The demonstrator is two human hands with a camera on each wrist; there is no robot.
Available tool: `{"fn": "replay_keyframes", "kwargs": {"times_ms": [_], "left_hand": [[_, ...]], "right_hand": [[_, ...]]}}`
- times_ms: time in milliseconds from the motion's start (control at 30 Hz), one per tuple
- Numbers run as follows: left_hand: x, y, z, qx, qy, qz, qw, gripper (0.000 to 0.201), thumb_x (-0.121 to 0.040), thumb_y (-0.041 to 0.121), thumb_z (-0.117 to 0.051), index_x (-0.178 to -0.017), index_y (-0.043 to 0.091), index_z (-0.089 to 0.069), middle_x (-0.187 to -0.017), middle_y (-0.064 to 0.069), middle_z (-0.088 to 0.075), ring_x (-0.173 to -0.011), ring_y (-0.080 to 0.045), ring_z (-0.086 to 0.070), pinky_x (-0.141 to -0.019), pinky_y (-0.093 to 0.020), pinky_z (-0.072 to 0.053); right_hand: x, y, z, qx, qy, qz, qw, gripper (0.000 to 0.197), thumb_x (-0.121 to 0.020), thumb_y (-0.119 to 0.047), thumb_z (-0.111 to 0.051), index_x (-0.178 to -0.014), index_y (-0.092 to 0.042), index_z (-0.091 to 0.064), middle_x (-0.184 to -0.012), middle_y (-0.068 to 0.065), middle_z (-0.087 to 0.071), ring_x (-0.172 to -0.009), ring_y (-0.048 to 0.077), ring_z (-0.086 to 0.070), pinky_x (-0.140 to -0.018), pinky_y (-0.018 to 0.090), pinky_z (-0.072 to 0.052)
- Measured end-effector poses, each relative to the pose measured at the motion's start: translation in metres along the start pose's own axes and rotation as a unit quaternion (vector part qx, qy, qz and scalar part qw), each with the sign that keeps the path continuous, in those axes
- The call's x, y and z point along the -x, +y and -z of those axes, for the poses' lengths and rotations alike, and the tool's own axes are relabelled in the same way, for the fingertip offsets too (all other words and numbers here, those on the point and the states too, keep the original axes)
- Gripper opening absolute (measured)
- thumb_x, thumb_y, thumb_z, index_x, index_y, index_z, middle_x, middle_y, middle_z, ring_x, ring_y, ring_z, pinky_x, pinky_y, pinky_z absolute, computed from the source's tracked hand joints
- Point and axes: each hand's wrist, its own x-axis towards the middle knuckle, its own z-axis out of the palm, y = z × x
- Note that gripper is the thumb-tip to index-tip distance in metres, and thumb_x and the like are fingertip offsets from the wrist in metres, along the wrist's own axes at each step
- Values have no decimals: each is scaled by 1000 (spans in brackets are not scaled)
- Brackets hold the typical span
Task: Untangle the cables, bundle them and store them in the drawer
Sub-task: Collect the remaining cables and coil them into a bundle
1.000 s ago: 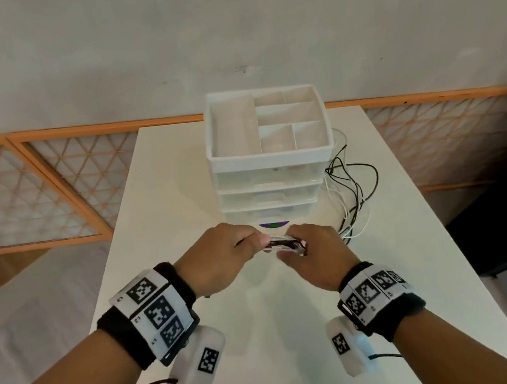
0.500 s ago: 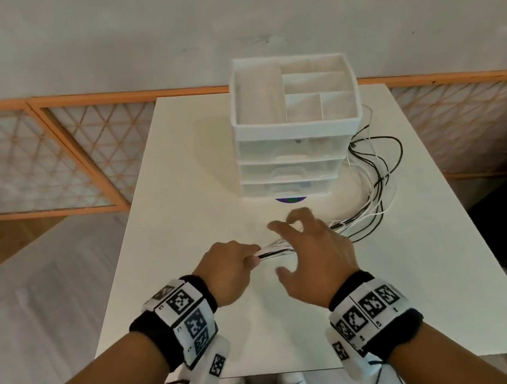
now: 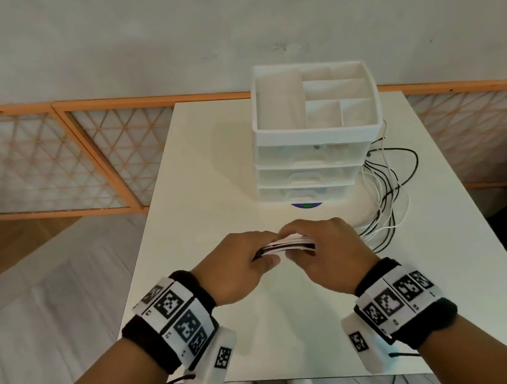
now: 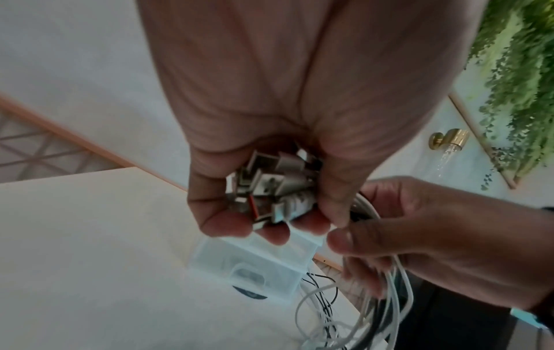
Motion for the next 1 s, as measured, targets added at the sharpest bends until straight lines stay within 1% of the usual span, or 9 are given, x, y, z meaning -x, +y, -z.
{"fn": "replay_keyframes", "kwargs": {"times_ms": [67, 200, 333, 467, 633, 733, 833, 900, 1000], "left_hand": [[0, 2, 4, 6, 1, -3, 1000, 20, -96, 19, -59, -113, 16, -69, -85, 1, -64, -66, 1, -53, -65, -15, -38], [1, 4, 22, 144, 67, 38, 987, 33, -82, 33, -76, -112, 21, -70, -88, 9, -70, -69, 2, -59, -69, -12, -42], [-1, 12, 29, 450, 113, 108, 879, 59, -79, 57, -58, -108, 8, -72, -95, -10, -74, -79, -16, -66, -74, -30, -55], [-8, 22, 24, 558, 120, 150, 807, 75, -89, 65, -39, -108, -2, -67, -83, -14, -72, -71, -23, -66, -62, -36, -58], [-15, 32, 20, 508, 117, 159, 838, 77, -89, 69, -33, -102, 1, -67, -66, -9, -66, -57, -21, -65, -52, -31, -55], [-17, 34, 18, 476, 113, 152, 859, 77, -78, 69, -53, -100, -3, -65, -69, -9, -62, -60, -20, -60, -52, -30, -53], [-20, 31, 8, 444, 152, 126, 874, 71, -72, 57, -74, -97, -8, -62, -76, -17, -60, -65, -25, -56, -50, -27, -47], [-23, 29, 4, 435, 192, 113, 873, 53, -81, 45, -73, -89, -7, -64, -70, -18, -60, -60, -28, -51, -47, -27, -43], [-28, 25, 4, 418, 247, 103, 868, 34, -93, 29, -64, -81, -3, -68, -65, -16, -62, -49, -27, -47, -46, -27, -39]], "right_hand": [[-1, -9, 4, -48, -41, 25, 998, 39, -81, -23, -63, -116, -38, -62, -67, -15, -63, -62, 9, -60, -67, 29, -54], [-5, -11, 20, -162, -22, 12, 986, 47, -82, -10, -71, -121, -35, -65, -59, -10, -57, -56, 6, -54, -62, 17, -44], [-6, -13, 30, -287, 10, 39, 957, 24, -89, -18, -71, -112, -24, -74, -58, -18, -60, -54, 1, -50, -60, 13, -39], [-10, -11, 25, -308, 38, 63, 949, 27, -93, -15, -66, -112, -32, -71, -73, -17, -71, -65, 1, -59, -69, 16, -48], [-9, -16, 10, -194, 62, 126, 971, 30, -94, -30, -60, -123, -31, -69, -66, -11, -58, -63, 11, -54, -62, 25, -46], [-11, -14, 7, -145, 69, 111, 981, 28, -94, -42, -55, -117, -41, -70, -63, -10, -54, -61, 13, -52, -59, 35, -48], [-14, -11, 6, -130, 54, 99, 985, 23, -94, -46, -53, -102, -39, -73, -71, -6, -67, -69, 15, -62, -65, 43, -52], [-14, -14, 7, -182, 40, 92, 978, 19, -96, -39, -60, -111, -38, -71, -77, -6, -73, -74, 14, -68, -73, 37, -55], [-11, -9, 12, -258, 42, 48, 964, 41, -90, -31, -71, -130, -36, -63, -81, -5, -75, -68, 8, -64, -73, 27, -53]]}}
